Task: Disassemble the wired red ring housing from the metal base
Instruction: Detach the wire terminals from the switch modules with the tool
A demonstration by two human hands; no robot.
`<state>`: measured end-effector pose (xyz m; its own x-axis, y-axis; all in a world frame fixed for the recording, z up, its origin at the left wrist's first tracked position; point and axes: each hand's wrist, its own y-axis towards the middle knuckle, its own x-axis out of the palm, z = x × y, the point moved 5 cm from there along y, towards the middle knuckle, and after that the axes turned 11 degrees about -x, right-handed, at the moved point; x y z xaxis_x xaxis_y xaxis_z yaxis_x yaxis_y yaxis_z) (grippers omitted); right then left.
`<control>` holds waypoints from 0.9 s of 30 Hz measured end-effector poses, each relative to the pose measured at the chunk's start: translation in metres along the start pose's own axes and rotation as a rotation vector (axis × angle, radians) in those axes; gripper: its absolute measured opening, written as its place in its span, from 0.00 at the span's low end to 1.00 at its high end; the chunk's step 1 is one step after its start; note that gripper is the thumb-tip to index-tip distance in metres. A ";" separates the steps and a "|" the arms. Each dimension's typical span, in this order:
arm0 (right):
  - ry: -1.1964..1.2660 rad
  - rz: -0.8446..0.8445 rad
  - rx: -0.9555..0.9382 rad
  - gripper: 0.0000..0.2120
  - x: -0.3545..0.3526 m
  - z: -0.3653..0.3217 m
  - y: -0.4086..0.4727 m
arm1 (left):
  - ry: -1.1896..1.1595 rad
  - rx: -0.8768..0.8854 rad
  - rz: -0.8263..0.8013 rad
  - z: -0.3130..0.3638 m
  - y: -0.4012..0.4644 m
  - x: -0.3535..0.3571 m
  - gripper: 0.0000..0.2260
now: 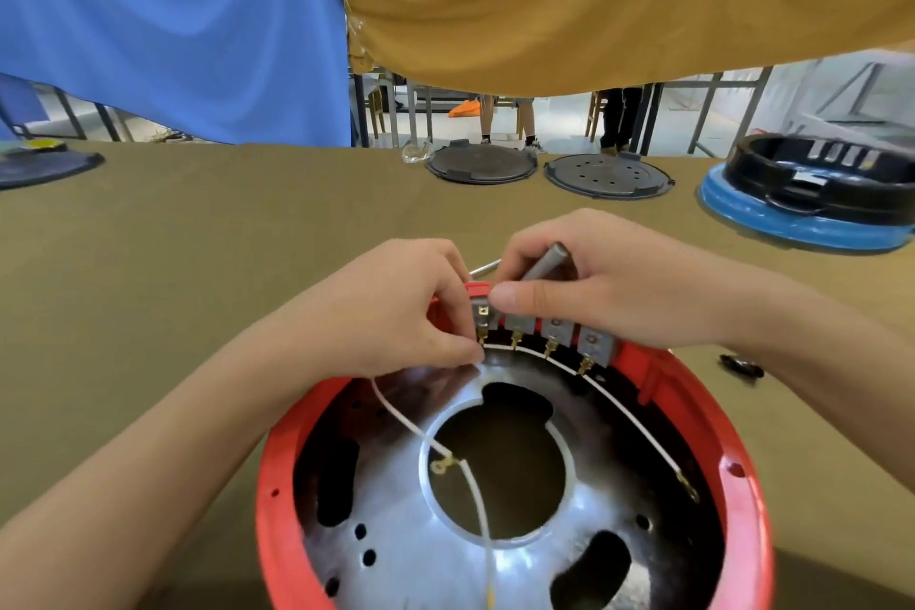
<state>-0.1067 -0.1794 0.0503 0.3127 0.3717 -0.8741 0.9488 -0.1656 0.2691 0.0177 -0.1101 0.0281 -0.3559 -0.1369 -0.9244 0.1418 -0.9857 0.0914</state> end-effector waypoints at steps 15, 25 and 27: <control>0.048 0.141 -0.083 0.15 0.007 0.009 -0.011 | -0.018 0.007 0.010 -0.004 -0.001 0.001 0.02; 0.114 0.210 -0.005 0.14 0.005 0.021 -0.002 | -0.045 -0.006 -0.002 -0.005 0.000 0.002 0.02; 0.114 0.206 0.016 0.15 0.005 0.024 -0.001 | -0.055 -0.008 -0.004 -0.005 0.000 0.002 0.02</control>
<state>-0.1074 -0.1990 0.0357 0.5037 0.4292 -0.7497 0.8638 -0.2625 0.4301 0.0216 -0.1099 0.0243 -0.4069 -0.1381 -0.9030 0.1477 -0.9854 0.0842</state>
